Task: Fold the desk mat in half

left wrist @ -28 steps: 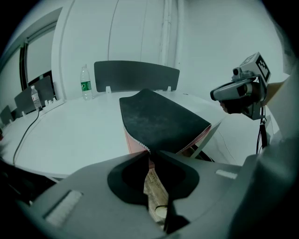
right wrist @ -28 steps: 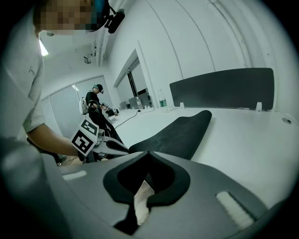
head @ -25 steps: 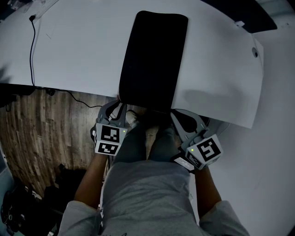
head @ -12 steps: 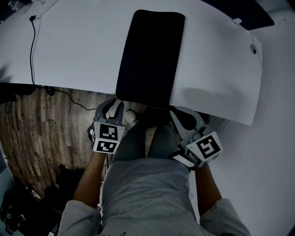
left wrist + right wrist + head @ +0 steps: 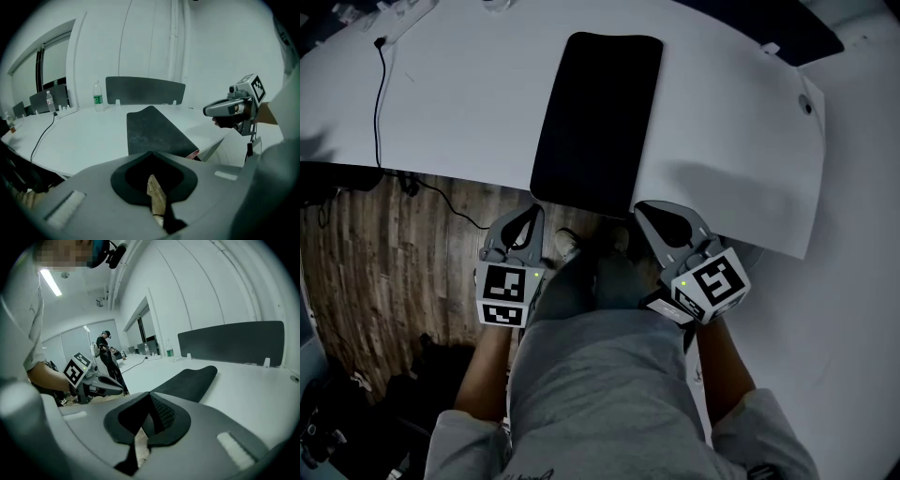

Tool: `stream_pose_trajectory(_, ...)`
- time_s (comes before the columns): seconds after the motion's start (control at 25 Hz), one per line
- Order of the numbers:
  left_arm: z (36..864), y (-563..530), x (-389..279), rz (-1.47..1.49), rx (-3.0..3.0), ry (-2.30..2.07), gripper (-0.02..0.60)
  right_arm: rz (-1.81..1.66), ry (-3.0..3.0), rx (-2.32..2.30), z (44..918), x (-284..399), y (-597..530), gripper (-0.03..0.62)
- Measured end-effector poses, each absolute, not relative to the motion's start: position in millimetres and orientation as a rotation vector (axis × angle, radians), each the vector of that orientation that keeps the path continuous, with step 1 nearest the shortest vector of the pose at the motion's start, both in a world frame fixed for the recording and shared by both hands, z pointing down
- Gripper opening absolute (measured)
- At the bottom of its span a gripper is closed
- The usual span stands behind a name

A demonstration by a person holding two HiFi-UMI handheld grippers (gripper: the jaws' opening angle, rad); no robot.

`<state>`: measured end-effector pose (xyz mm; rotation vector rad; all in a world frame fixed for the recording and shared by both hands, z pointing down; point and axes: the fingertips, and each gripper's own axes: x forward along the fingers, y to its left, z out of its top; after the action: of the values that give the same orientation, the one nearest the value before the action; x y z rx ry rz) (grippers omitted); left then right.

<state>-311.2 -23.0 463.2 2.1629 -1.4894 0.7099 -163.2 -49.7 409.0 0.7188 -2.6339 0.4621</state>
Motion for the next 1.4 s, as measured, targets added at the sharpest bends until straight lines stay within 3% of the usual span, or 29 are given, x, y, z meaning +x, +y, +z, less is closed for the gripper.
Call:
stream_pose_trajectory(0.56, 381, -6, -258, 0.533, 2.202, -1.572, 0.018, 0.409, -2.689, 0.613, 366, -132, -47, 0.006)
stream_pose_trajectory(1.4, 327, -5, -227, 0.435, 2.299, -1.541, 0.018, 0.431, -2.752, 0.562, 312, -132, -39, 0.005)
